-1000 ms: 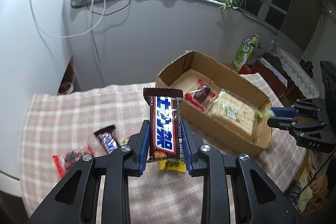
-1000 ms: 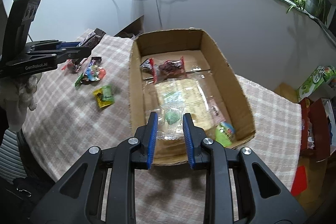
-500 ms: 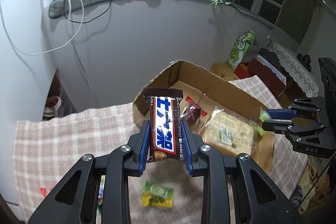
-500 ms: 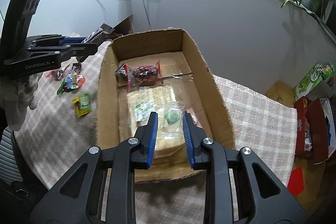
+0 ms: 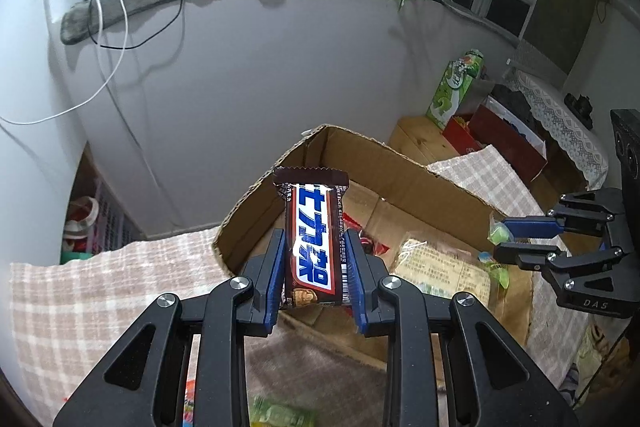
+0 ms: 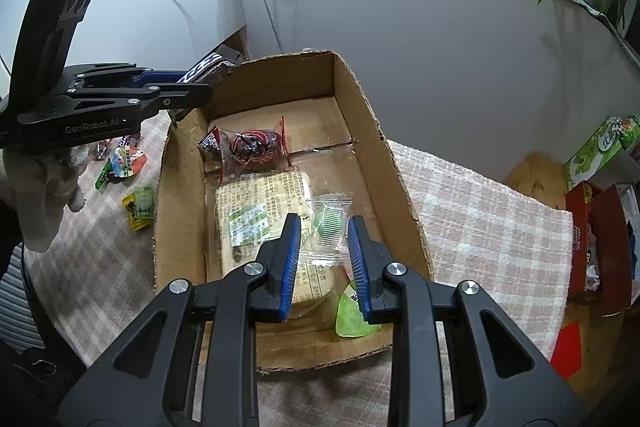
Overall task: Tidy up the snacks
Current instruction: 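Carry both snacks over the box and open both grippers, then withdraw both tools from the box toward the remaining snacks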
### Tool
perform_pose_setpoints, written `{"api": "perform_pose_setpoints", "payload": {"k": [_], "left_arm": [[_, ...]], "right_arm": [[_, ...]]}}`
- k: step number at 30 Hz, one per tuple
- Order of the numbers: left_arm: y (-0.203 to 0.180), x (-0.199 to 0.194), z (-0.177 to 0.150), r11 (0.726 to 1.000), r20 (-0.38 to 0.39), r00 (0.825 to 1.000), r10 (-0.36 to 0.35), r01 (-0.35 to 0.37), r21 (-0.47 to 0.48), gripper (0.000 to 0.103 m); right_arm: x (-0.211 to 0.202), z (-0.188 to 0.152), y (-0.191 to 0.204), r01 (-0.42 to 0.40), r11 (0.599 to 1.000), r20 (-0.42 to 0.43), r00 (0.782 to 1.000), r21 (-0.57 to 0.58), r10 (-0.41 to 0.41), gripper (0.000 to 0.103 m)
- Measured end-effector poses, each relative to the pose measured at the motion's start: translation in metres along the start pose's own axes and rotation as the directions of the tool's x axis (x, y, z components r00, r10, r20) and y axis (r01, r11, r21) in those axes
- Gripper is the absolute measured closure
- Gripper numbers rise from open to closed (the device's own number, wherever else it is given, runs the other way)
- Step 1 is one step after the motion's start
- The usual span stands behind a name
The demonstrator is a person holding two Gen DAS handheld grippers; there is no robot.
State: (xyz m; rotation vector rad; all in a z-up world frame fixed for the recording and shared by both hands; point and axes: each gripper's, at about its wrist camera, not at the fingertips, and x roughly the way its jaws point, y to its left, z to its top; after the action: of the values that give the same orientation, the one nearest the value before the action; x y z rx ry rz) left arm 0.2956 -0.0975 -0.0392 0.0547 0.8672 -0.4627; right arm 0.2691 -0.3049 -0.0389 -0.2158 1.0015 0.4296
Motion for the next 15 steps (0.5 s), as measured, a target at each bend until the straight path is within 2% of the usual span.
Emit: {"api": "perform_pose_setpoints", "payload": {"k": [7, 8, 9, 11, 12, 13, 15], "left_arm": [[-0.003, 0.006, 0.002, 1.0, -0.009, 1.0, 0.001, -0.001, 0.006, 0.076], [-0.004, 0.006, 0.002, 1.0, -0.009, 1.0, 0.001, -0.001, 0.007, 0.076], [-0.004, 0.006, 0.002, 1.0, -0.008, 1.0, 0.001, -0.001, 0.008, 0.076], [-0.005, 0.005, 0.002, 1.0, -0.008, 1.0, 0.007, -0.007, 0.009, 0.066], [-0.006, 0.004, 0.002, 1.0, -0.004, 1.0, 0.009, -0.009, 0.012, 0.056], [-0.007, 0.003, 0.002, 1.0, 0.001, 1.0, 0.011, -0.011, 0.015, 0.05], [-0.008, 0.001, 0.003, 1.0, 0.007, 1.0, 0.012, -0.012, 0.02, 0.05]], "right_arm": [[0.003, 0.001, -0.001, 0.009, 1.0, 0.004, 1.0, 0.004, -0.009, 0.077], [0.003, 0.001, -0.001, 0.011, 1.0, 0.006, 1.0, 0.003, -0.011, 0.064], [0.002, 0.001, 0.0, 0.015, 1.0, 0.012, 1.0, 0.0, -0.015, 0.037], [-0.002, 0.001, 0.002, 0.033, 0.999, 0.043, 0.999, -0.006, -0.033, 0.018], [-0.004, 0.001, 0.003, 0.032, 0.999, 0.051, 0.998, -0.009, -0.031, 0.018], [-0.005, 0.001, 0.004, 0.025, 1.0, 0.052, 0.998, -0.01, -0.024, 0.018], [-0.008, 0.002, 0.005, 0.027, 1.0, 0.057, 0.998, -0.007, -0.027, 0.018]]}}
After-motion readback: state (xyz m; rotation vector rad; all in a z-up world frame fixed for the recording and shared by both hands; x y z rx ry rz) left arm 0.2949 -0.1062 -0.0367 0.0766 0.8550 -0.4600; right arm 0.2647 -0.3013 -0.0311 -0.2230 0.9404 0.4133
